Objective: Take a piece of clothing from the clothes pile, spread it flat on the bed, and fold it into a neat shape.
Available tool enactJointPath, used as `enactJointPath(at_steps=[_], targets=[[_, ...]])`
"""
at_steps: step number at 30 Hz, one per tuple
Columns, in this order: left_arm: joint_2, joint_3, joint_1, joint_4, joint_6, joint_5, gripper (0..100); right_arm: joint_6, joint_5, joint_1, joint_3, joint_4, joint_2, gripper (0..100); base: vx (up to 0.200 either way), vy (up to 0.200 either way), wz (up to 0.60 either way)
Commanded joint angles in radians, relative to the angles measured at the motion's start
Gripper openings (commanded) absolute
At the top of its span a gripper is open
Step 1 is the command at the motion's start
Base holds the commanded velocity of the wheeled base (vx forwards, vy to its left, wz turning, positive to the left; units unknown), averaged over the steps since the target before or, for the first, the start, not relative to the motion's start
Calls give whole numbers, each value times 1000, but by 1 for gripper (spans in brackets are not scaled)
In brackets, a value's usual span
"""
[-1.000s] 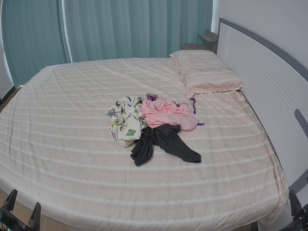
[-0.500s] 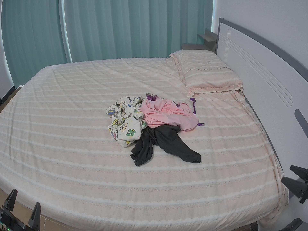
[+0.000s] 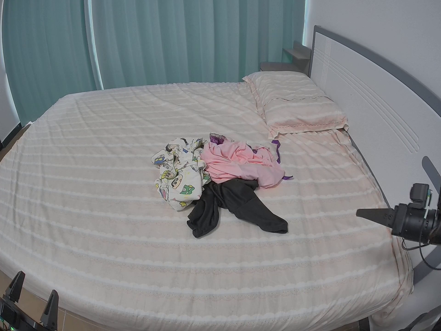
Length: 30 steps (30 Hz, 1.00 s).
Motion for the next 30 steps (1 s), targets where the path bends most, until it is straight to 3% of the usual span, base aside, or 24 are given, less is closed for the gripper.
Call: enactJointPath(at_steps=[1,2,12,15,23,30], targets=[[-16,16,0,0,1,0,100,100,-43,42,-92,-117,309,100,0,0,0],[-16,16,0,0,0,0,100,108,-85,56,-117,-152,374,100,0,0,0],[-16,16,0,0,-2,0,100,239,-197,140,-263,-273,659,100,0,0,0],[-16,15,0,0,-3,0,100,292,-293,186,-341,-302,769,100,0,0,0],[-16,16,0,0,-5,0,100,293,-361,251,-451,-328,943,100,0,0,0],[-16,16,0,0,0,0,100,285,-470,311,-576,-364,1125,100,0,0,0]])
